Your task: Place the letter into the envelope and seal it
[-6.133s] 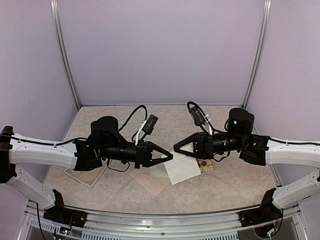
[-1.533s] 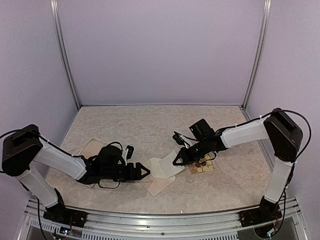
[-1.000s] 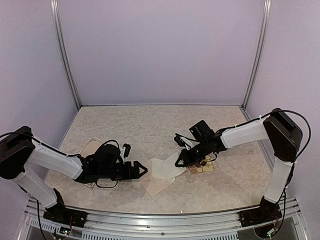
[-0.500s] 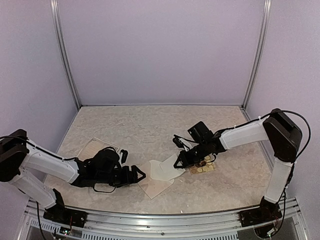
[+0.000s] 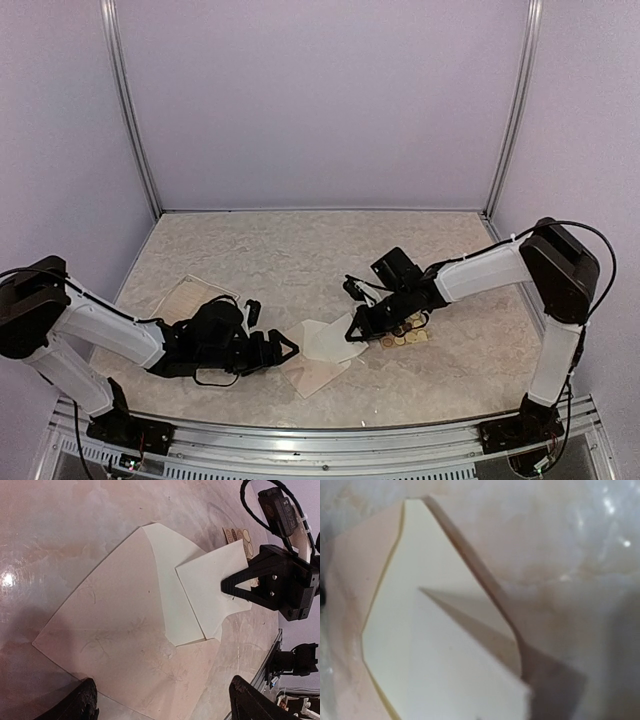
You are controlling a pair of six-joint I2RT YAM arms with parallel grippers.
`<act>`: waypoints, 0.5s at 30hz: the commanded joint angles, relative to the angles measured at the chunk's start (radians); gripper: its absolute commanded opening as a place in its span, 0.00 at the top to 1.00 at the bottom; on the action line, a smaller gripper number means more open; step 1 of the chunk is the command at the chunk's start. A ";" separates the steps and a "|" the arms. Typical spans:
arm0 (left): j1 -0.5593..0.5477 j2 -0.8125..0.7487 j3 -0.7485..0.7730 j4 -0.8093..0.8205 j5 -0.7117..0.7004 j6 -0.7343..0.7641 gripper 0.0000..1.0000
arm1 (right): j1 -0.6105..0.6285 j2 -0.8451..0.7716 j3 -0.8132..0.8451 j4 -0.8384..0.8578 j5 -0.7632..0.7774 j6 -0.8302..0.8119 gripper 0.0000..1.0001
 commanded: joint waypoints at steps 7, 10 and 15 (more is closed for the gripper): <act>-0.010 0.039 -0.014 -0.095 -0.003 -0.010 0.13 | 0.030 0.077 0.051 -0.006 -0.027 0.064 1.00; -0.010 0.040 -0.013 -0.093 -0.001 -0.007 0.13 | 0.036 0.090 0.069 -0.013 -0.034 0.066 1.00; -0.007 0.035 -0.012 -0.097 -0.004 -0.003 0.13 | 0.047 0.111 0.093 -0.029 -0.035 0.068 1.00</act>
